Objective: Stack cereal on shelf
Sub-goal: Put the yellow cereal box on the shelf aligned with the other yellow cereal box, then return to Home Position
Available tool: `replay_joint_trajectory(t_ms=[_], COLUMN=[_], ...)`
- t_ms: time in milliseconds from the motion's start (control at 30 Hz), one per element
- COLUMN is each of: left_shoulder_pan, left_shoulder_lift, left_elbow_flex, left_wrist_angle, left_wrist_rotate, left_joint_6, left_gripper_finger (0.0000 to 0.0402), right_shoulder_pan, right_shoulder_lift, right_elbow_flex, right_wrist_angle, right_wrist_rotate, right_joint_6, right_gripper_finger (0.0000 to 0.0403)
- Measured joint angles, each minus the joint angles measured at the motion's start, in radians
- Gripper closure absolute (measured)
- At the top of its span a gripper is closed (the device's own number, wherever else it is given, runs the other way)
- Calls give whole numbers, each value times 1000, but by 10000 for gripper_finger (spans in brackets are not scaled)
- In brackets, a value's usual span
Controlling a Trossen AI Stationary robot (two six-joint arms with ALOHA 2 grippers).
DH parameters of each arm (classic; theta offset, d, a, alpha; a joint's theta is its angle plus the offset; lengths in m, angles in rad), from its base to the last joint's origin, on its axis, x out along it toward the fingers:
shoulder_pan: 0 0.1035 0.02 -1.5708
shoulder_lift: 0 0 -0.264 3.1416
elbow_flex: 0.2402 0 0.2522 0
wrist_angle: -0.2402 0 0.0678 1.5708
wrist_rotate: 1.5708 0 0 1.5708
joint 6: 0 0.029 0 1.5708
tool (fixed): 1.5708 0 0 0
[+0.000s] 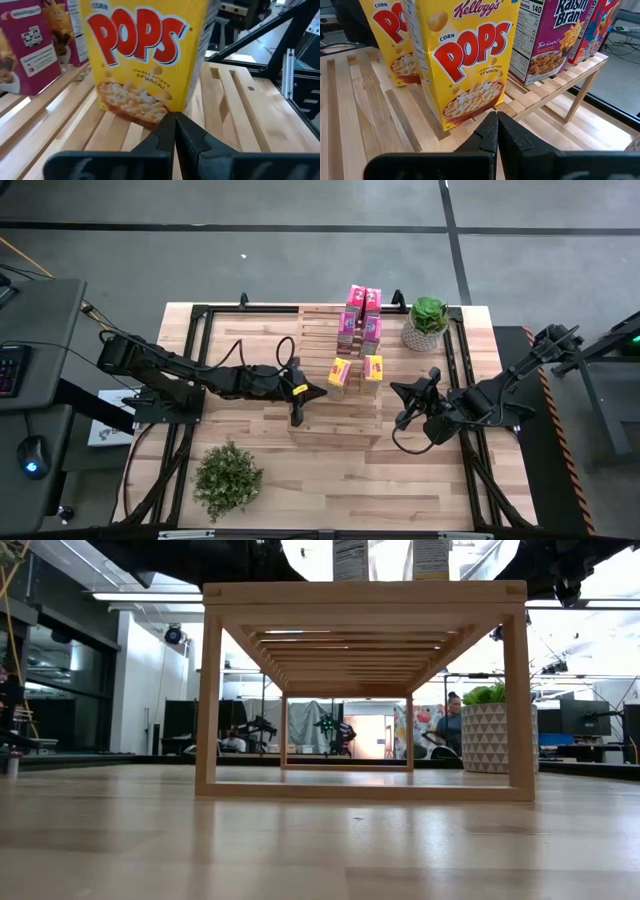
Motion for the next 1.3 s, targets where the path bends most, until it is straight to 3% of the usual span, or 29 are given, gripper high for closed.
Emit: replay_joint_trajectory(t_ms=[900, 1033, 1200, 1300], left_shoulder_pan=[-16, -16, -22, -51], left_shoulder_lift=[38, -41, -219, -331], left_elbow_flex=[1, 1, -1, -34], left_wrist_angle=[98, -21, -258, -300], left_wrist_rotate=[2, -4, -11, -34], left_joint_6=[64, 89, 112, 127], left_gripper_finger=[401, 401, 401, 401], right_shoulder_pan=[0, 0, 0, 0], right_shoulder_lift=[0, 0, 0, 0], right_elbow_flex=[0, 0, 0, 0], right_wrist_angle=[0, -5, -8, -7], right_wrist_rotate=[0, -3, -3, -3], right_joint_6=[-2, -2, -2, -1], right_gripper_finger=[403, 403, 403, 403])
